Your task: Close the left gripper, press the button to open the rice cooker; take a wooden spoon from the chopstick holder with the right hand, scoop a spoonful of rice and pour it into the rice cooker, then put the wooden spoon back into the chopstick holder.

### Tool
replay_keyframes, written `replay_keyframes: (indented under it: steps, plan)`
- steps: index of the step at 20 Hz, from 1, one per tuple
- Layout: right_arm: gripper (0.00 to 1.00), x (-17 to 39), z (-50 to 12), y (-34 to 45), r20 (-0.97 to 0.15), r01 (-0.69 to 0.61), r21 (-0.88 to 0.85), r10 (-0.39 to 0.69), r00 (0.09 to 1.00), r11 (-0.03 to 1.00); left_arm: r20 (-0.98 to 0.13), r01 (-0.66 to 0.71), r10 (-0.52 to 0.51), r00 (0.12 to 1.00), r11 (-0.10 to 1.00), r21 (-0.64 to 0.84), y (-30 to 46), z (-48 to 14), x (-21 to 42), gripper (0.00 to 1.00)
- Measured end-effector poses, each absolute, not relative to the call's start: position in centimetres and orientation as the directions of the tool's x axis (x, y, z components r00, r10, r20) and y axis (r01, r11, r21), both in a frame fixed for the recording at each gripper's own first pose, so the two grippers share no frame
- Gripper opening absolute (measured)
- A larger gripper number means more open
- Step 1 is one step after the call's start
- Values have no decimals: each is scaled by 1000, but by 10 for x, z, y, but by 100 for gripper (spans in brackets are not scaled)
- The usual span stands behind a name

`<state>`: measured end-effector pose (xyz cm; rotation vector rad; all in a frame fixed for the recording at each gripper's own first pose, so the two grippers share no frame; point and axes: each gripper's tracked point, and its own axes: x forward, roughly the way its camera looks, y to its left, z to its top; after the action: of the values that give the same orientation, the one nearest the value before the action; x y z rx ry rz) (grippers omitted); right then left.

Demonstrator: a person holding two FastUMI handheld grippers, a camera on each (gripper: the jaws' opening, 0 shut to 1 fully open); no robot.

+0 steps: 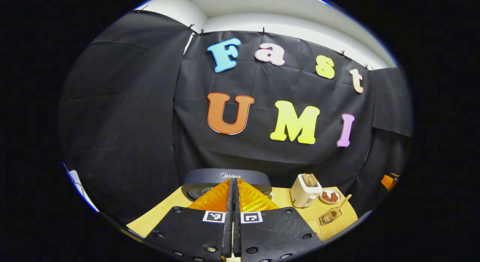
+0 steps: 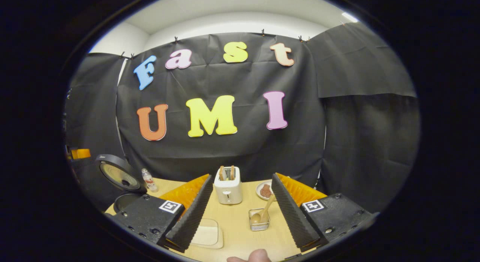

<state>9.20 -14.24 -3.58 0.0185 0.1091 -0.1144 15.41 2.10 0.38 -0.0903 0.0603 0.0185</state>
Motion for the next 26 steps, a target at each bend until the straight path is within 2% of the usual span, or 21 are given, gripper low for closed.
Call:
replay_keyframes:
  steps: [1, 2, 8, 9, 10, 26]
  plan:
    - [100, 93, -40, -145, -114, 111, 11, -109, 987, 994, -41, -5, 1, 999, 996, -89, 14, 8, 150, 1]
    - [100, 94, -43, -149, -119, 112, 6, -110, 987, 994, -27, 5, -7, 1000, 996, -85, 9, 11, 147, 5]
    - [100, 105, -63, -163, -150, 94, -19, -95, 984, 995, -11, -18, 17, 1000, 998, -59, 3, 15, 133, 100]
    - [100, 110, -71, -166, -156, 90, -24, -92, 983, 996, -10, -31, 30, 999, 998, -51, 5, 15, 132, 86]
    - [100, 114, -78, -170, -165, 85, -29, -88, 982, 996, -5, -33, 33, 999, 998, -45, 4, 17, 132, 94]
    - [100, 233, -225, -246, -431, 104, 72, -63, 900, 992, -1, -114, 114, 993, 993, 40, -22, 7, 154, 94]
